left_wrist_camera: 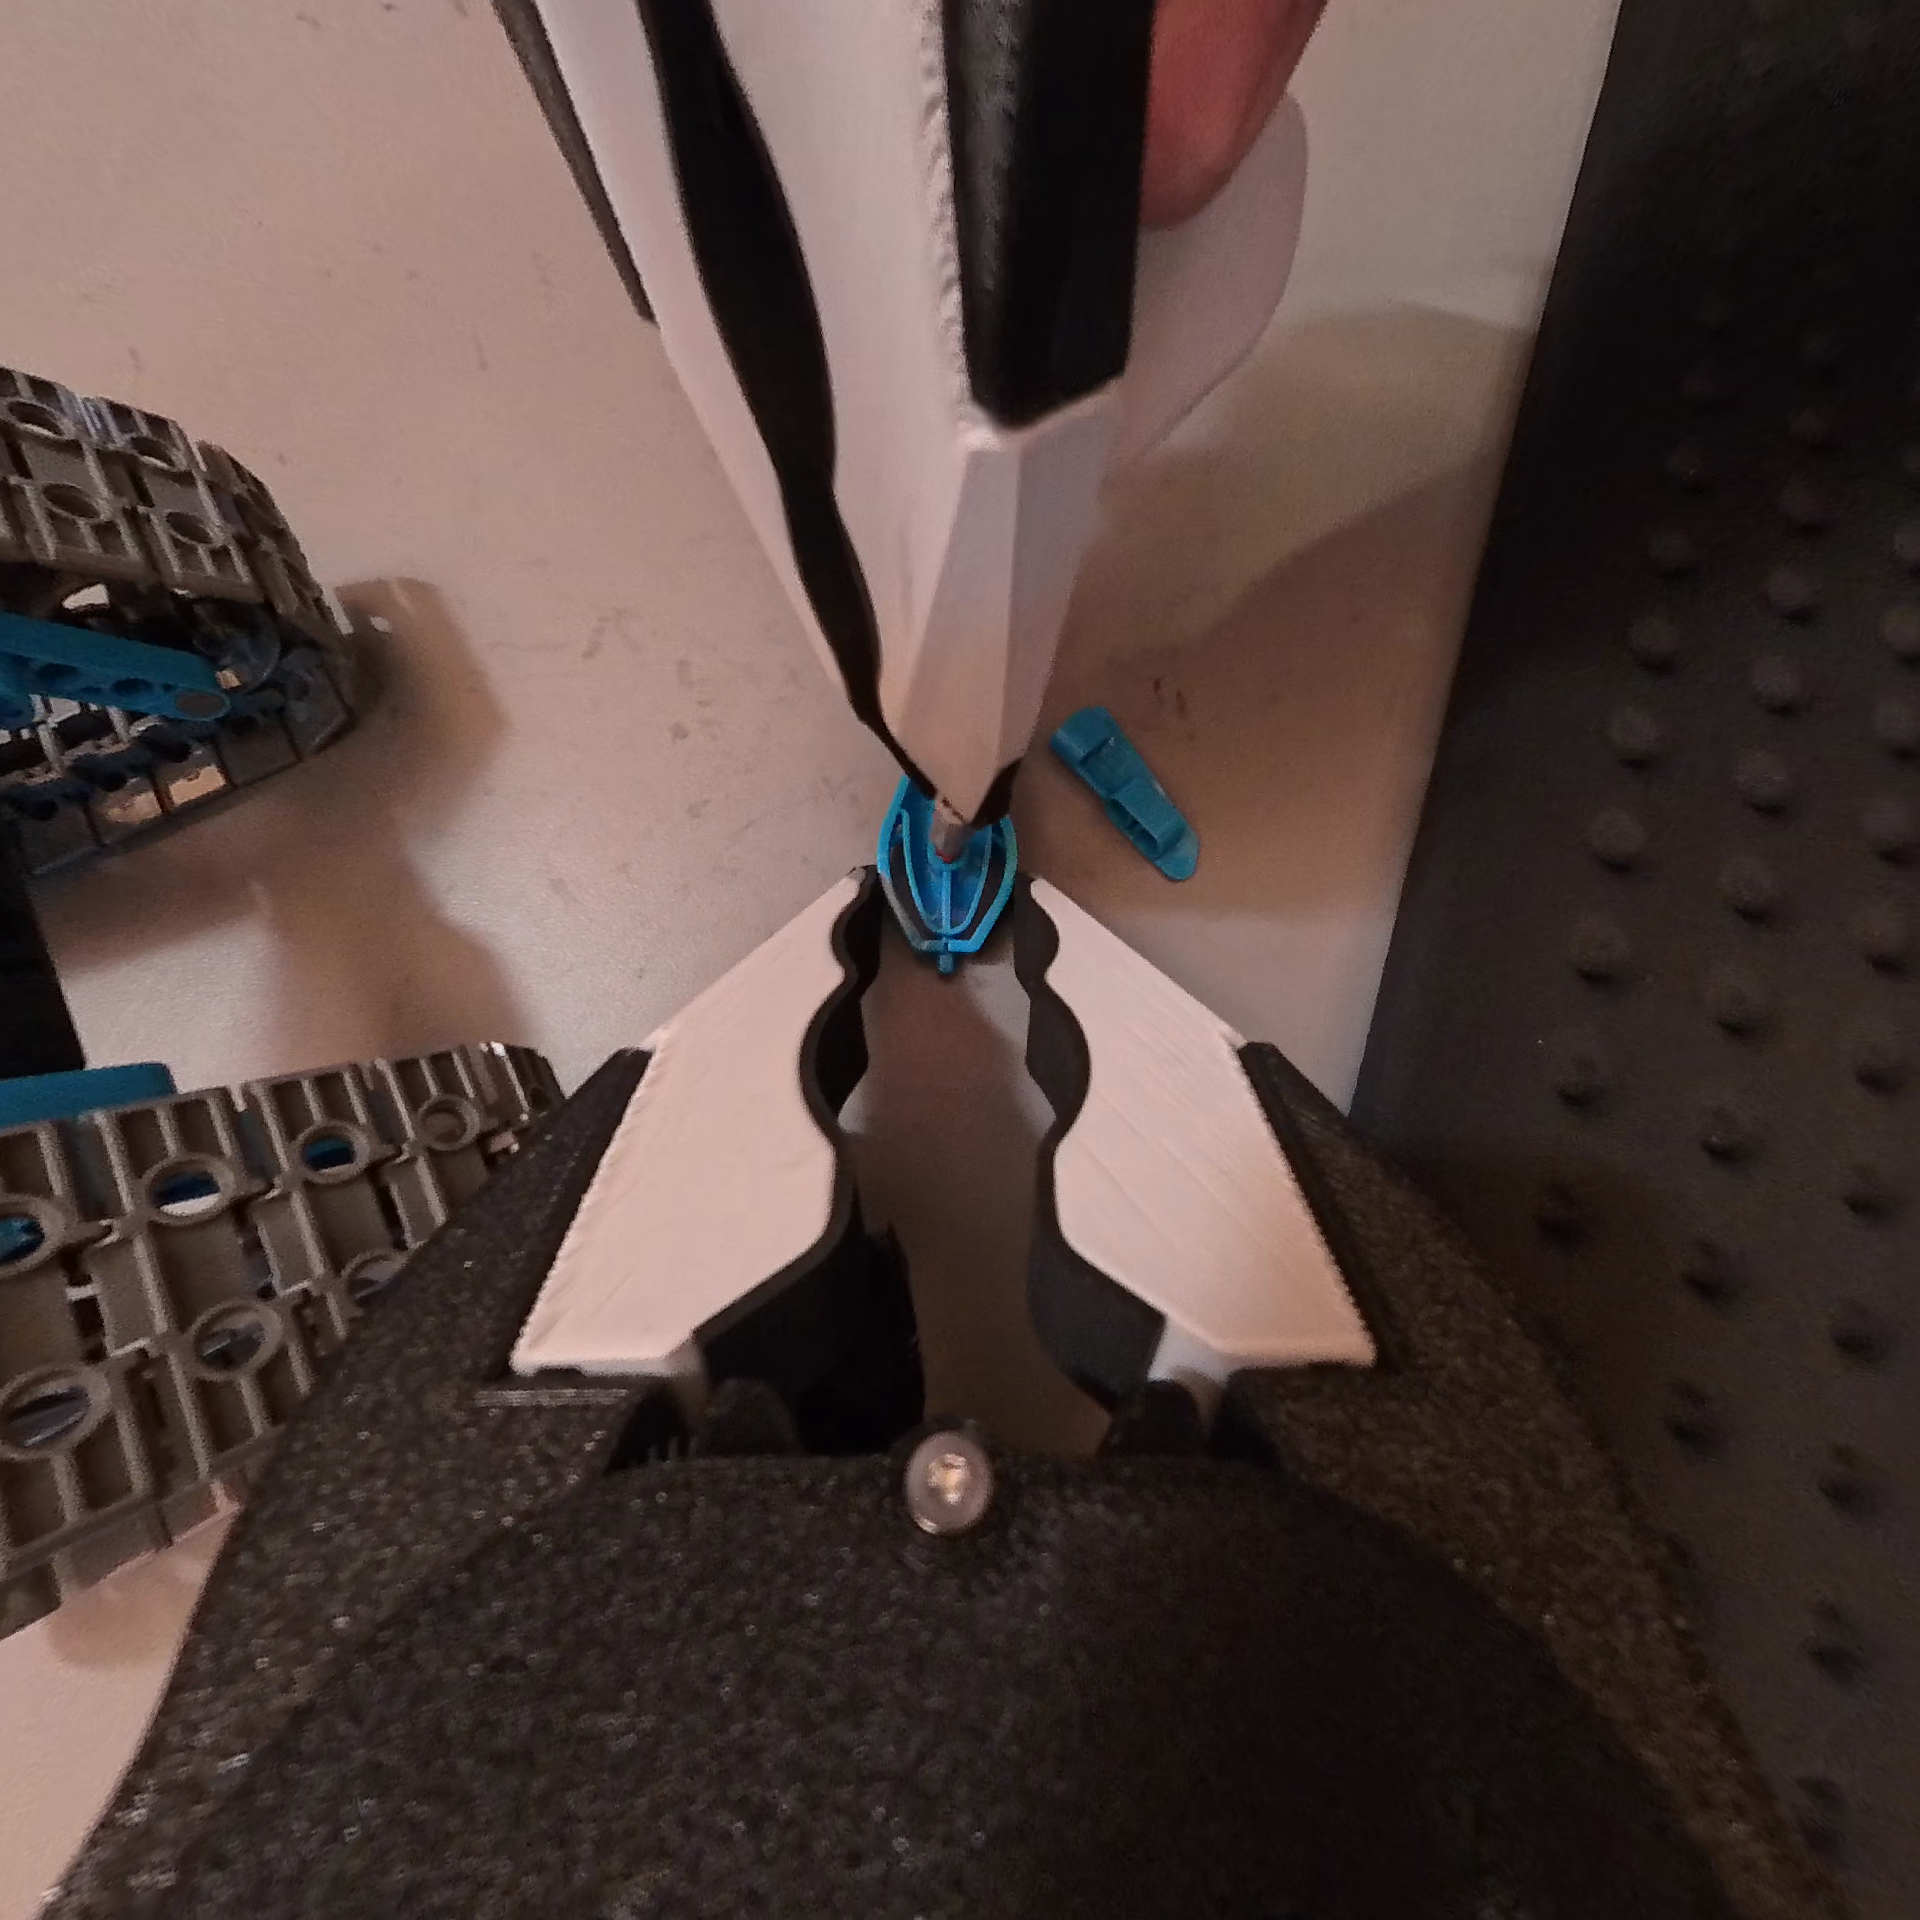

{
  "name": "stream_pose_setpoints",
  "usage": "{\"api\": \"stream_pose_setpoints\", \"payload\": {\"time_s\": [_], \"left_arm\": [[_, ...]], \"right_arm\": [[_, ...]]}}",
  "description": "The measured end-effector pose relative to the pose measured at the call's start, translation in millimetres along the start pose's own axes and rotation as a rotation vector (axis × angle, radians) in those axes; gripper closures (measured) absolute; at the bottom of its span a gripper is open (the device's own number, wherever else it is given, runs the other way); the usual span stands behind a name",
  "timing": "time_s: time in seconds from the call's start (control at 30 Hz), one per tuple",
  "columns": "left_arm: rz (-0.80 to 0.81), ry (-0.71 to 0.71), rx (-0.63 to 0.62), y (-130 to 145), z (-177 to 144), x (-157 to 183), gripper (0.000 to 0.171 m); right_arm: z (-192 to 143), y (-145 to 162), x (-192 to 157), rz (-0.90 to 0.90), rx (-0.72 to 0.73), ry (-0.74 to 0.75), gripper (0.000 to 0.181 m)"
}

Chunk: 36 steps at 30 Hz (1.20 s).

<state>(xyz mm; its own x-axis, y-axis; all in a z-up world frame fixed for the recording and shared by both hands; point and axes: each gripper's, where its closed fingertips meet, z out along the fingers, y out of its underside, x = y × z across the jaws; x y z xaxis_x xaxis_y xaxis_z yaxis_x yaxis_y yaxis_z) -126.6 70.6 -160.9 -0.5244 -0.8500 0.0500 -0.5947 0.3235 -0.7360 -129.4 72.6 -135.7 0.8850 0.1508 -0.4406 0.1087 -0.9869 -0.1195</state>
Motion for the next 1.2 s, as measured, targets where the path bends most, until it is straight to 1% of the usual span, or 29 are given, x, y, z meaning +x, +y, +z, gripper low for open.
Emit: {"api": "stream_pose_setpoints", "payload": {"time_s": [0.3, 0.5, 0.7, 1.2], "left_arm": [[0.0, 0.0, 0.0, -0.1, 0.3, -0.2, 0.147], [0.003, -0.002, 0.0, -0.2, 0.4, -0.2, 0.147], [0.004, -0.003, 0.0, -0.3, 0.5, -0.1, 0.147], [0.005, -0.003, 0.0, -0.2, 0.6, -0.2, 0.147]], "right_arm": [[1.6, 0.4, -1.8, -0.042, -0.036, 0.023, 0.181], [0.5, -1.9, 0.1, 0.003, 0.005, -0.067, 0.181], [0.2, -3.1, 1.5, 0.002, -0.008, -0.089, 0.181], [1.1, -3.1, 1.8, 0.029, 0.018, -0.171, 0.181]]}}
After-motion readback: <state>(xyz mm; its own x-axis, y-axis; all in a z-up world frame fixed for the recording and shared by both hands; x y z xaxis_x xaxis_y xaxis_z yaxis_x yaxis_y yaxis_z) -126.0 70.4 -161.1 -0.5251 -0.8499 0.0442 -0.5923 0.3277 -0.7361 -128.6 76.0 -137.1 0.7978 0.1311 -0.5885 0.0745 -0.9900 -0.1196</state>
